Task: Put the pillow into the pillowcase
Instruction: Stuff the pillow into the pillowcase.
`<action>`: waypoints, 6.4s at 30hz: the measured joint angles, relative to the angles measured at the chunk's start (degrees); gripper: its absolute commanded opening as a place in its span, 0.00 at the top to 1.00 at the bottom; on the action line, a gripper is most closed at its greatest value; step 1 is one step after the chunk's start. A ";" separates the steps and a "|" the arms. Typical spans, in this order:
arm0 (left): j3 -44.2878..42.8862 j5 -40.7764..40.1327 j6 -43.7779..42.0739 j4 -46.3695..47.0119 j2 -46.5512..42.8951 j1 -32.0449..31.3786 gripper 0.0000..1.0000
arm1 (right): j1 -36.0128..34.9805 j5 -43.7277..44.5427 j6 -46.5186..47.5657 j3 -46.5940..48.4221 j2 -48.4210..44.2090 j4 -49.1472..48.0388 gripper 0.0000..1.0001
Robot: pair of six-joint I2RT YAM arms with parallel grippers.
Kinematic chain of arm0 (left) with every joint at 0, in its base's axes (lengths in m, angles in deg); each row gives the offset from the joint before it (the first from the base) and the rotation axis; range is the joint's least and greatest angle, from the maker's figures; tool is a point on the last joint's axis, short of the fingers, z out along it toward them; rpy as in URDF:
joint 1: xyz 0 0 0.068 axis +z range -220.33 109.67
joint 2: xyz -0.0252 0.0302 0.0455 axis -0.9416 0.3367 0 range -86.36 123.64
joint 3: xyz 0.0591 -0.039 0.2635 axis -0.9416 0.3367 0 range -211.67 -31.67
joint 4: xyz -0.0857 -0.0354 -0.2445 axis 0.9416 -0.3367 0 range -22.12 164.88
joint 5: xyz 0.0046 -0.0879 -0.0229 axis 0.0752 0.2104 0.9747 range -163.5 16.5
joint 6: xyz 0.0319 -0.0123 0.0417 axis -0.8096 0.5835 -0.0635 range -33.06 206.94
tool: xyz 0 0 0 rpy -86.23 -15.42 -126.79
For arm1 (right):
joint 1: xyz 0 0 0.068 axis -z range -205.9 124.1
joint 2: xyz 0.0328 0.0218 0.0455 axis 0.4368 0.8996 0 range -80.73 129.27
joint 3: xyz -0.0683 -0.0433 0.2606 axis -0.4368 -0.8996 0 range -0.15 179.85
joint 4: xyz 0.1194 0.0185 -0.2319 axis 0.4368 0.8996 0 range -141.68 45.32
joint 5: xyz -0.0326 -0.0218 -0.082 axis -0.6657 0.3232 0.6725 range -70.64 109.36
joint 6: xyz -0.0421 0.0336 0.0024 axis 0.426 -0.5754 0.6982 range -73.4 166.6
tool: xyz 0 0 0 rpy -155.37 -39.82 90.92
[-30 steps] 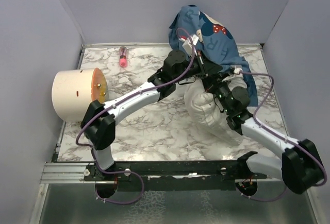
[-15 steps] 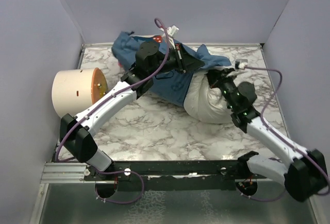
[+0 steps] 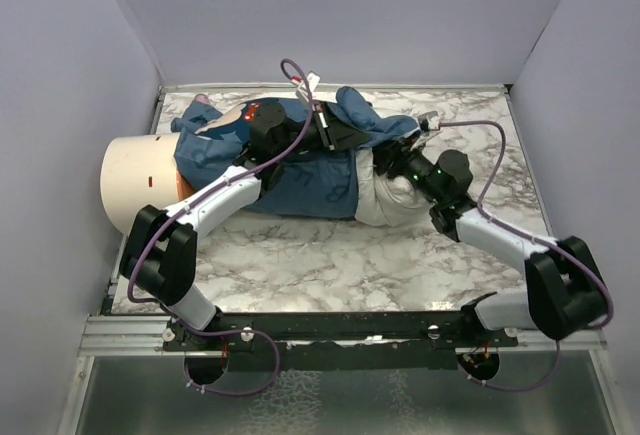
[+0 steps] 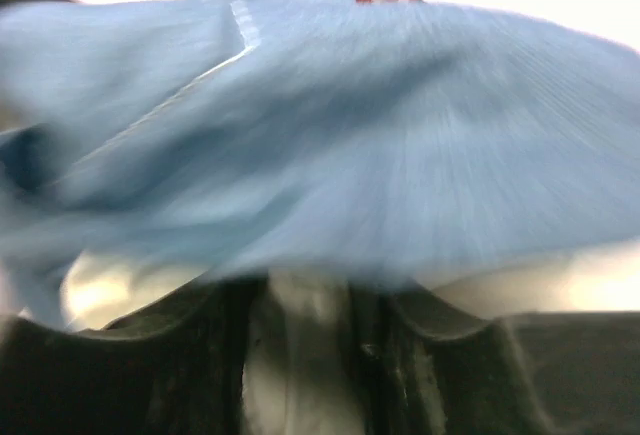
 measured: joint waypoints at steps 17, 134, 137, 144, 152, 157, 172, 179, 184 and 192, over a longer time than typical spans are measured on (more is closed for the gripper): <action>5.27 5.77 8.55 12.17 -0.20 8.17 1.00 | 10.97 0.46 13.18 8.55 -30.12 33.64 0.08; -83.08 -0.33 -2.71 -35.93 46.60 -8.50 1.00 | 7.65 -4.55 -8.13 -6.56 -4.61 -12.59 0.91; -75.67 2.80 -4.31 -36.54 46.45 -8.83 1.00 | 6.34 -5.09 -8.74 -16.83 -3.93 -16.35 0.70; -30.69 3.32 -5.77 -20.79 30.75 -10.82 1.00 | 3.56 -12.66 -9.60 -27.54 -15.72 -15.65 0.26; -11.54 3.34 -6.01 -8.09 13.57 -9.53 1.00 | 2.73 -3.26 -2.16 -16.09 -52.57 25.18 0.08; -8.37 3.37 -3.89 -3.63 14.73 -9.29 1.00 | 2.73 11.63 -2.67 -11.50 -56.28 39.95 0.01; -8.04 4.00 -1.86 0.76 14.99 -9.29 1.00 | 18.03 22.43 -8.41 -2.80 -44.19 48.89 0.00; -9.14 5.09 -0.76 2.89 16.63 -9.29 1.00 | 18.23 21.46 -8.55 -1.84 -51.89 53.81 0.00; -11.26 5.99 -0.11 2.89 17.46 -9.29 1.00 | 18.23 17.40 -12.74 -13.09 -50.77 53.59 0.01; -24.70 6.32 -1.73 -2.34 21.59 -9.31 1.00 | 19.37 2.84 -21.86 -23.21 -24.26 18.58 0.94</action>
